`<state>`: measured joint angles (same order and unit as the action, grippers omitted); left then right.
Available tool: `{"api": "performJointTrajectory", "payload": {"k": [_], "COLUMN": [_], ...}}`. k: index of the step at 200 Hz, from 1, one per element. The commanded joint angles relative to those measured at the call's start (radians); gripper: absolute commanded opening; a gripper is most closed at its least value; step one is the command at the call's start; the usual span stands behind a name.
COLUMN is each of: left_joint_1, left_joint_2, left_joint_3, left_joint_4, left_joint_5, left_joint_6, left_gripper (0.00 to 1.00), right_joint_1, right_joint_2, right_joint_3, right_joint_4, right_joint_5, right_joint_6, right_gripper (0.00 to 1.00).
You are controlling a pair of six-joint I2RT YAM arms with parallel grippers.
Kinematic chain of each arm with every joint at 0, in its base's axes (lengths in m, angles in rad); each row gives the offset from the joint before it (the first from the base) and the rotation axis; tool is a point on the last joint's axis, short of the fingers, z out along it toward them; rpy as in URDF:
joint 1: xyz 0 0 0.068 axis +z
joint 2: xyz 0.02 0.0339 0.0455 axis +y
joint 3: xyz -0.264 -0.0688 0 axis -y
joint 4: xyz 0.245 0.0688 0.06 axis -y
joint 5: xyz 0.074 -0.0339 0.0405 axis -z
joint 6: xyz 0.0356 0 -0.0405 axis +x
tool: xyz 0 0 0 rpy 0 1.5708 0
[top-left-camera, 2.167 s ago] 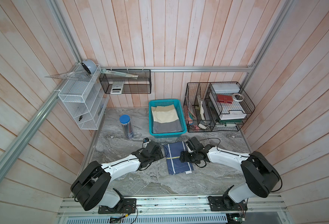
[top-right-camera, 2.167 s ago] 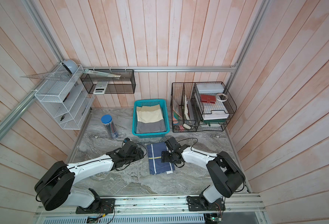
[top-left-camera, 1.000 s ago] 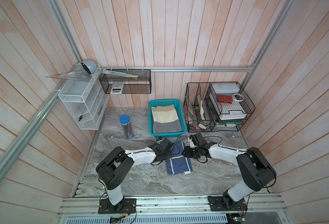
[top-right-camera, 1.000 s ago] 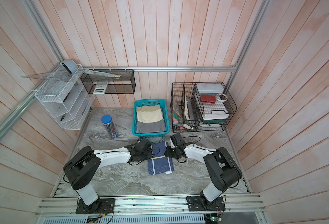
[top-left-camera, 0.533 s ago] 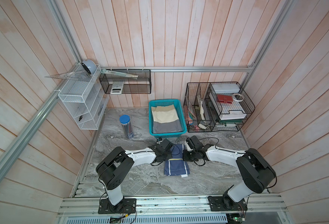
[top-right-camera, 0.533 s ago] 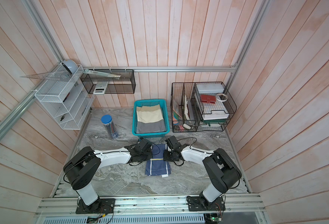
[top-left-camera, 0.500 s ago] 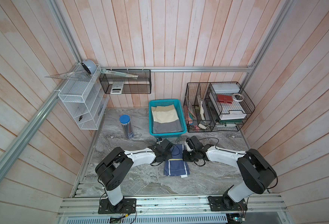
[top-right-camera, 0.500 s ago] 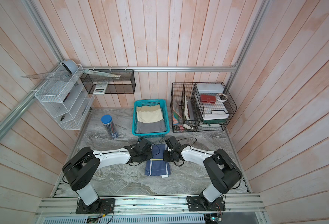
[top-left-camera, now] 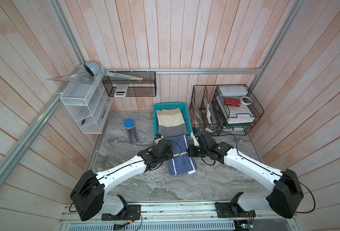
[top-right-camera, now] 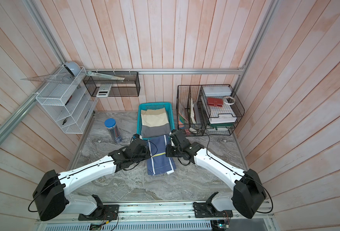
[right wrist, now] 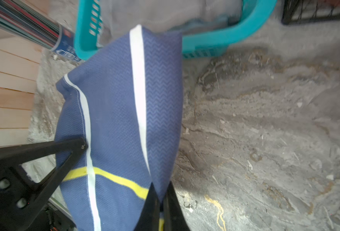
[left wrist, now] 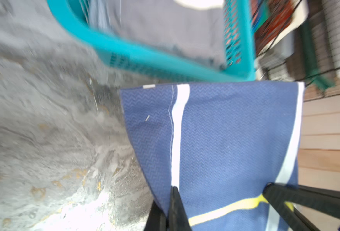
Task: Put the folded pillowcase in the basket
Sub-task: Pick up the pillowcase at the center of the board, then place the pillowcase in the basket.
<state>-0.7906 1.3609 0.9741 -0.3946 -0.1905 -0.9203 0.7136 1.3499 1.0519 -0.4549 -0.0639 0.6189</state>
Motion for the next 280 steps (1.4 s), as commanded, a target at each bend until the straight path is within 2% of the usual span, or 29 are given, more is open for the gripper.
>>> {"api": "performJointTrajectory", "payload": {"k": [1, 20, 68, 117, 159, 189, 217, 269, 280], "left_joint_1": [0.075, 0.136, 0.248, 0.363, 0.394, 0.409, 0.421, 0.427, 0.430], "left_joint_2": [-0.044, -0.037, 0.102, 0.337, 0.583, 0.730, 0.827, 0.951, 0.972], "left_joint_3": [0.075, 0.143, 0.387, 0.609, 0.867, 1.001, 1.071, 1.184, 1.214], "left_joint_4": [-0.116, -0.117, -0.137, -0.118, -0.217, -0.281, -0.314, -0.370, -0.392], "left_joint_5": [-0.086, -0.054, 0.000, 0.112, 0.095, 0.063, 0.045, 0.014, 0.016], "left_joint_6": [0.061, 0.084, 0.151, 0.146, 0.181, 0.189, 0.185, 0.198, 0.200], "left_gripper": [0.00, 0.00, 0.00, 0.00, 0.00, 0.00, 0.00, 0.00, 0.04], "right_joint_1": [-0.008, -0.023, -0.108, -0.197, -0.248, -0.266, -0.275, -0.277, -0.278], "right_joint_2": [-0.010, 0.026, 0.255, 0.549, 0.783, 0.905, 1.004, 1.078, 1.080], "right_joint_3": [0.056, 0.145, 0.446, 0.760, 1.005, 1.117, 1.207, 1.236, 1.237], "right_joint_4": [-0.014, 0.001, -0.020, -0.056, -0.126, -0.161, -0.203, -0.212, -0.214], "right_joint_5": [0.143, 0.152, 0.097, 0.022, -0.012, -0.023, -0.027, -0.038, -0.030], "right_joint_6": [-0.043, -0.090, -0.164, -0.178, -0.176, -0.174, -0.176, -0.179, -0.178], "right_gripper": [0.00, 0.00, 0.00, 0.00, 0.00, 0.00, 0.00, 0.00, 0.06]}}
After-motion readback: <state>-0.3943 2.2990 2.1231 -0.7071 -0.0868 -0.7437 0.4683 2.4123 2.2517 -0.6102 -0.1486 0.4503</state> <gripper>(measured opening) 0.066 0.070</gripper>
